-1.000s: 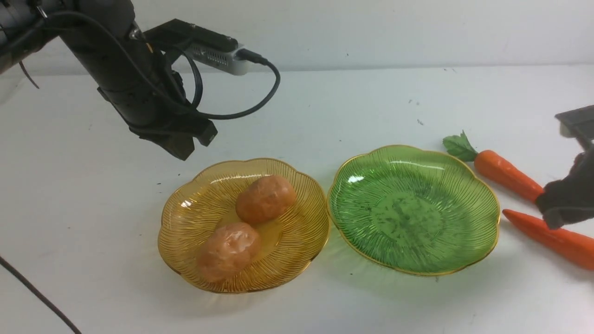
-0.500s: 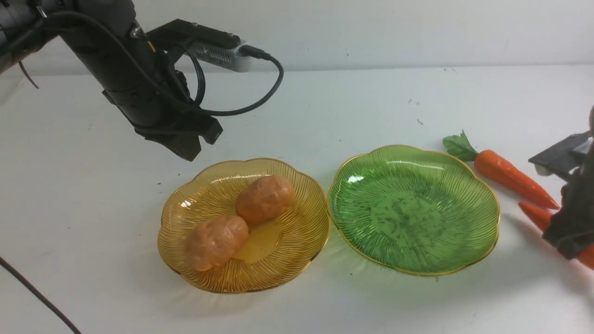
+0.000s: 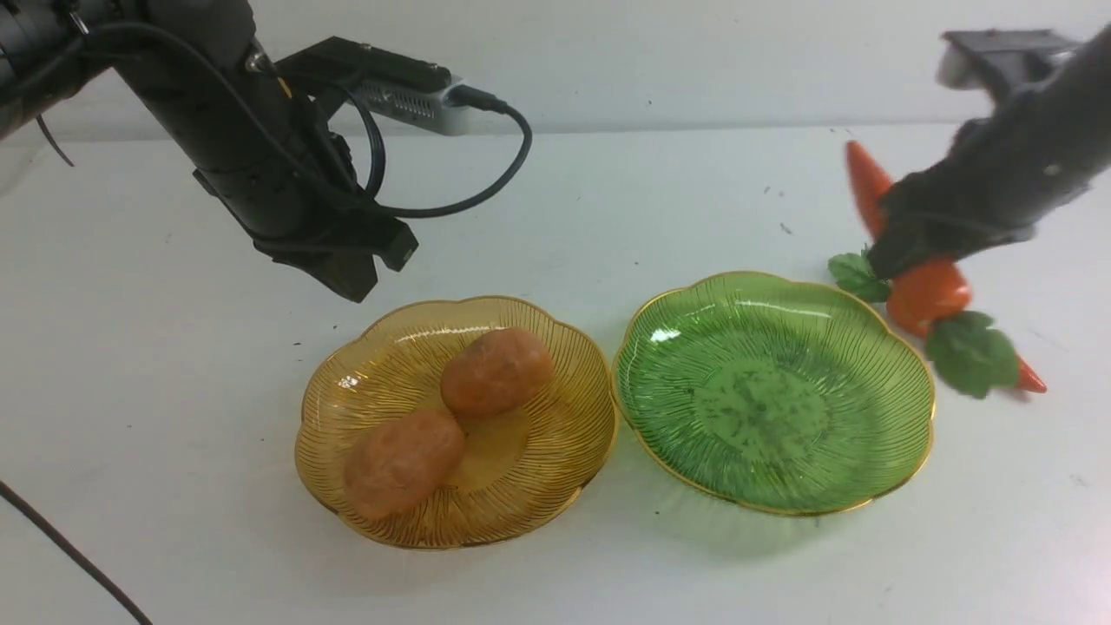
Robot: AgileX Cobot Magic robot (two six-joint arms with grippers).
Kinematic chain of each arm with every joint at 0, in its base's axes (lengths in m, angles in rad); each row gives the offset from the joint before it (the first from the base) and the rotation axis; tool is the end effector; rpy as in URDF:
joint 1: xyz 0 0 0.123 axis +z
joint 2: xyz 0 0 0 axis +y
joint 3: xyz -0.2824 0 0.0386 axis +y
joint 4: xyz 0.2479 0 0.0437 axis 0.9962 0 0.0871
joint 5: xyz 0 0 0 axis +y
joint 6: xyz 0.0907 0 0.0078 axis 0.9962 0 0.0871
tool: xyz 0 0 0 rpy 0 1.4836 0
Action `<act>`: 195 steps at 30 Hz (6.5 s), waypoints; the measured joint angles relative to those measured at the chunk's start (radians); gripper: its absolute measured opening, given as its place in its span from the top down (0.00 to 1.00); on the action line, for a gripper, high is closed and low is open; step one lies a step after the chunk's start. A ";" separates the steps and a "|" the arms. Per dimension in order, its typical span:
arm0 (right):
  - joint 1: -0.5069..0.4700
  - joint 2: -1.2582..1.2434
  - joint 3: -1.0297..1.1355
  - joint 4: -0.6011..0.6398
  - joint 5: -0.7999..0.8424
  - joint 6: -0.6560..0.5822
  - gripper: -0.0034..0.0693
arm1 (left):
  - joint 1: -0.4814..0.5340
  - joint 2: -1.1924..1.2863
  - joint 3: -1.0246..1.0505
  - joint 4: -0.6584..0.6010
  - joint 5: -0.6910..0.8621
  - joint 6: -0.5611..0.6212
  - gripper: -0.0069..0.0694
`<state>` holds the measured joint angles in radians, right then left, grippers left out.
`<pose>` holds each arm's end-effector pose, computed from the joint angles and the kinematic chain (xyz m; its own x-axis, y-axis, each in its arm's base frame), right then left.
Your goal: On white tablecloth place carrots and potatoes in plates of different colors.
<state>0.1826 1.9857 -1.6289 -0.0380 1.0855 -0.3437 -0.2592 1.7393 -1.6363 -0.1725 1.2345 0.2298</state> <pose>0.4097 0.0725 0.2313 -0.8368 -0.5139 -0.1889 -0.5028 0.8578 -0.1065 0.3491 -0.1078 0.3277 -0.8504 0.4006 -0.3411 0.4556 0.8850 -0.0965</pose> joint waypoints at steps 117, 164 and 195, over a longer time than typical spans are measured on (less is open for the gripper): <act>0.004 -1.564 1.088 0.727 -0.655 0.070 0.98 | 0.000 0.000 0.000 0.012 0.000 -0.052 0.91; -0.122 -1.995 1.658 0.153 -0.829 0.070 0.98 | 0.000 -0.043 0.000 0.026 0.000 -0.027 0.91; -0.122 -1.995 1.658 0.146 -0.706 0.184 0.98 | 0.000 -1.009 0.716 0.103 -0.009 -0.010 0.91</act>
<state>0.0602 -0.0095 0.0295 0.1084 0.3791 -0.1595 -0.2592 0.7305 -0.9208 -0.0696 1.2251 0.2198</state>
